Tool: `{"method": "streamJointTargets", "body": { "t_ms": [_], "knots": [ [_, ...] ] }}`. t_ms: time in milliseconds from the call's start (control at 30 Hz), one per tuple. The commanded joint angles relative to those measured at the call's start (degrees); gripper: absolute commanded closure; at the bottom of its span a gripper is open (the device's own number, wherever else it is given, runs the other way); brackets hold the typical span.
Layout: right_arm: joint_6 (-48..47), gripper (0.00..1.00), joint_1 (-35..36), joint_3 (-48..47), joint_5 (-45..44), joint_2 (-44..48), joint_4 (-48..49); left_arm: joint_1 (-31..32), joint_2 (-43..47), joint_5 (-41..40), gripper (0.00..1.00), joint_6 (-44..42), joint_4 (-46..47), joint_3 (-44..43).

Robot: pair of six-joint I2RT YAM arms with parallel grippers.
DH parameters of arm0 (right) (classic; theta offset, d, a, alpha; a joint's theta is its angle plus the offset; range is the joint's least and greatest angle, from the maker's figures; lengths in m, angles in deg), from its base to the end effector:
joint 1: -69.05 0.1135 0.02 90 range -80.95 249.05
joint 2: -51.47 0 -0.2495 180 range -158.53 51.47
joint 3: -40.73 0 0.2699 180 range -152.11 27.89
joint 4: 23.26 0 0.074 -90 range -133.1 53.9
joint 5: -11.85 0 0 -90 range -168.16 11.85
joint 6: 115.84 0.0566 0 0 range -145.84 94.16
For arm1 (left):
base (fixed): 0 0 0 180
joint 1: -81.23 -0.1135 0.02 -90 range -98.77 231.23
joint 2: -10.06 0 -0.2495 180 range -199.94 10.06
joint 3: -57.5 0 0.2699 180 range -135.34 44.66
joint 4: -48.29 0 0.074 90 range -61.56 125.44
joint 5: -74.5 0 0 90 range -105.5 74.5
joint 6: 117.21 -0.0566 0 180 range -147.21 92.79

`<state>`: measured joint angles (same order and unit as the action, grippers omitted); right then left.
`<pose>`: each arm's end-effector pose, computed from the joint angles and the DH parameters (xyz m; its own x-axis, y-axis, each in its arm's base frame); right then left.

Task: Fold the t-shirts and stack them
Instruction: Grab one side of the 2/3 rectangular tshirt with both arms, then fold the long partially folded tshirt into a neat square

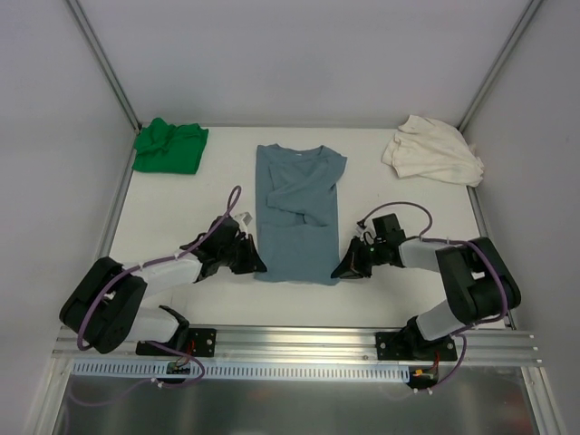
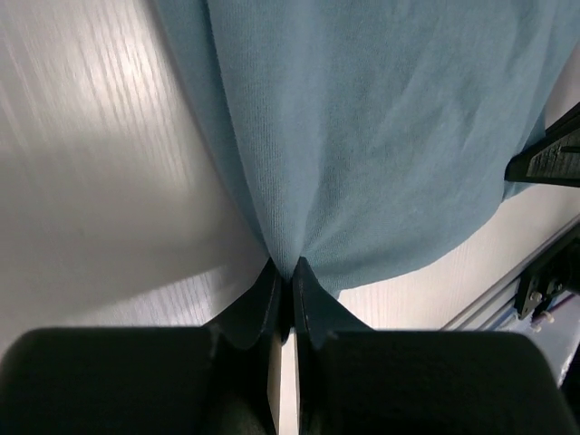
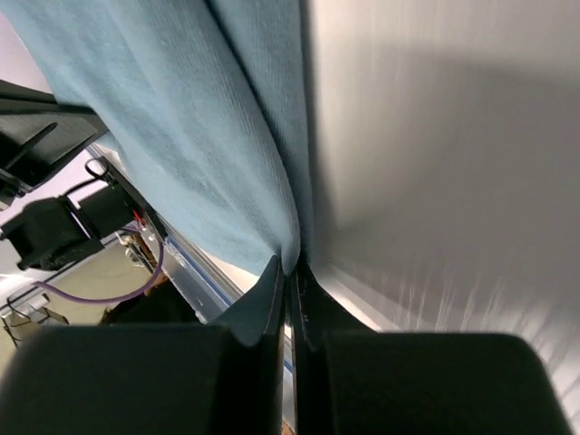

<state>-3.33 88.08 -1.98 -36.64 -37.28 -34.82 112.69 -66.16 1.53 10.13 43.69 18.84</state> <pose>0.2376 0.1216 0.0704 -0.9594 -0.0276 -0.2808 -0.2301 0.6524 0.7221 0.2212 -0.1548 0.1053 -0.8702 -0.1475 -0.4701 0.1967 0.7708 -0.6059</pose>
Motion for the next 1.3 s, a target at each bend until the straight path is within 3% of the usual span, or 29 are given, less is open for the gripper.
{"method": "streamJointTargets", "body": {
  "t_ms": [0,200,567,767,1033,1267],
  "knots": [
    [0.44,1.0,1.19,3.14,-0.03,5.95,-2.15,0.53,4.67,3.09,1.0,2.29,-1.48,3.58],
    [1.58,1.0,3.99,8.15,-1.44,16.3,-6.54,3.86,13.45,1.25,1.0,5.72,-5.43,8.15],
    [4.22,1.0,6.73,14.75,-3.28,37.94,-18.41,19.23,25.33,-6.4,1.0,17.06,-12.64,11.59],
    [4.57,1.0,6.64,13.79,-3.55,44.97,-24.91,20.22,28.32,-8.94,1.0,16.98,-16.94,8.61],
    [3.34,1.0,6.73,7.9,-3.38,41.56,-25.28,20.22,29.91,-14.92,1.0,11.89,-28.1,-4.3],
    [2.11,1.0,6.64,-3.5,-3.81,35.94,-26.06,19.52,26.05,-19.41,1.0,6.52,-32.86,-15.56]
  ]
}}
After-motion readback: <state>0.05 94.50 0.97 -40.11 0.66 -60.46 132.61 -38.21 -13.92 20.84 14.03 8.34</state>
